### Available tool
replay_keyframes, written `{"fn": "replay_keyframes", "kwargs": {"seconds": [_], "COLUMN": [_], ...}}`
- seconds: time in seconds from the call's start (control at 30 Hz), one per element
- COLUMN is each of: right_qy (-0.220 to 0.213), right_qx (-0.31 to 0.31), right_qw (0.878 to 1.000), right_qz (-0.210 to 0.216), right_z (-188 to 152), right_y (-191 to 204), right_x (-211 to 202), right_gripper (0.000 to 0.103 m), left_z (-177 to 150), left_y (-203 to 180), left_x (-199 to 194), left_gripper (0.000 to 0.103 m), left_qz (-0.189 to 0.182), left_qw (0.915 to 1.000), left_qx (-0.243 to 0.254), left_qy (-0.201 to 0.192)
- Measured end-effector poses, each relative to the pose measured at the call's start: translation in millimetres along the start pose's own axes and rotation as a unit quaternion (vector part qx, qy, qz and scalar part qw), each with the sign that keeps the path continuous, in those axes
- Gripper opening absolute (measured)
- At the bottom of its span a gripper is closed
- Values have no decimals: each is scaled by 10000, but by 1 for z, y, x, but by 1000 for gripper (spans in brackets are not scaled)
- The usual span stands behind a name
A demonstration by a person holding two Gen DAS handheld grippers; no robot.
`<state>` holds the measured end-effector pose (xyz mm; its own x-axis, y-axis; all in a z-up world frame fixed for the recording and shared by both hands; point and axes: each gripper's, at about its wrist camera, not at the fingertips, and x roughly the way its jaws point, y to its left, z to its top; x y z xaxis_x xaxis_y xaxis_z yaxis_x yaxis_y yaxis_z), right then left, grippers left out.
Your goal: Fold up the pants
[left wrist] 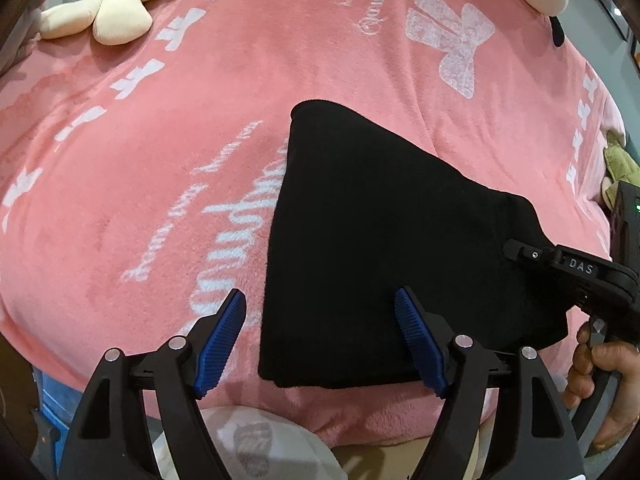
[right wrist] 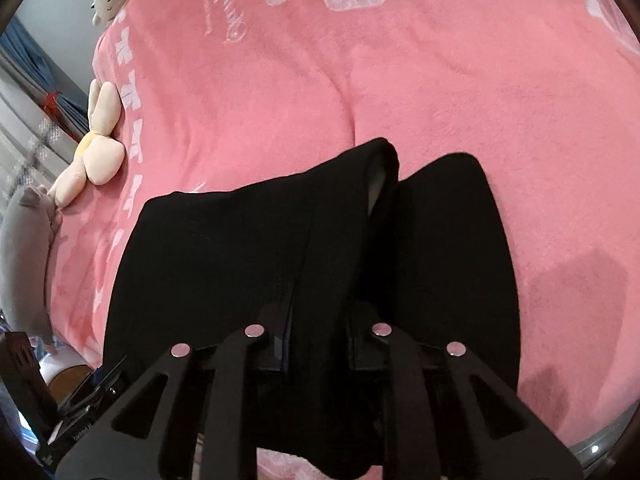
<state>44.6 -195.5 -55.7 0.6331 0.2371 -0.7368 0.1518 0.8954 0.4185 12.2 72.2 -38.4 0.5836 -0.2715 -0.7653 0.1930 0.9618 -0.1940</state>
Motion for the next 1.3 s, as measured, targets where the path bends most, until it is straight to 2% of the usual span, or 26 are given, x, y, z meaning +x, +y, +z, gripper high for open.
{"fn": "replay_keyframes", "kwargs": {"seconds": [0.07,0.23,0.3,0.47,0.53,0.67,0.73,0.8,0.87,0.93,0.97,1.0,1.03,1.17,1.3], "right_qy": [-4,30,31,-106,-249,-944,-1290,-1436,-1251,-247,-28,140,70,-62,-123], "right_qx": [-41,426,383,195,83,-633,-977,-1177,-1154,-620,-415,-112,-8,-270,-837], "right_qw": [10000,9990,9992,9998,9996,9931,9865,9826,9848,9954,9966,9983,9992,9994,9949], "right_qz": [-30,112,119,-20,57,280,252,34,-334,-694,-708,-550,-394,-212,541], "right_z": [-1,-2,-3,-4,3,22,26,21,12,1,-4,-12,-13,6,37], "right_y": [5,-6,-5,7,19,68,83,82,61,10,-1,-17,-19,11,87], "right_x": [2,10,9,2,-10,-67,-97,-113,-101,-46,-34,-23,-26,-40,-53], "right_gripper": [20,25,19,16,16,16,16,16,17,17,17,17,17,17,17], "left_z": [1,0,-1,-2,-3,-8,-12,-15,-14,-11,-10,-10,-11,-13,-27], "left_y": [5,7,4,2,2,11,17,22,26,27,27,26,24,17,18], "left_x": [3,2,2,-1,-3,-17,-28,-34,-32,-26,-24,-24,-25,-34,-51], "left_gripper": [74,74,75,75,75,75,78,82,82,82,82,82,82,82,84], "left_qz": [-98,-152,-85,6,-23,-336,-637,-763,-840,-870,-894,-918,-896,-902,-990], "left_qw": [9998,9997,9999,9999,9999,9984,9951,9925,9913,9918,9919,9919,9921,9925,9898], "left_qx": [-141,-190,-136,-100,-115,-218,-321,-446,-564,-625,-633,-612,-574,-324,-325], "left_qy": [56,54,29,-10,-59,-396,-681,-846,-837,-698,-645,-636,-657,-763,-971]}}
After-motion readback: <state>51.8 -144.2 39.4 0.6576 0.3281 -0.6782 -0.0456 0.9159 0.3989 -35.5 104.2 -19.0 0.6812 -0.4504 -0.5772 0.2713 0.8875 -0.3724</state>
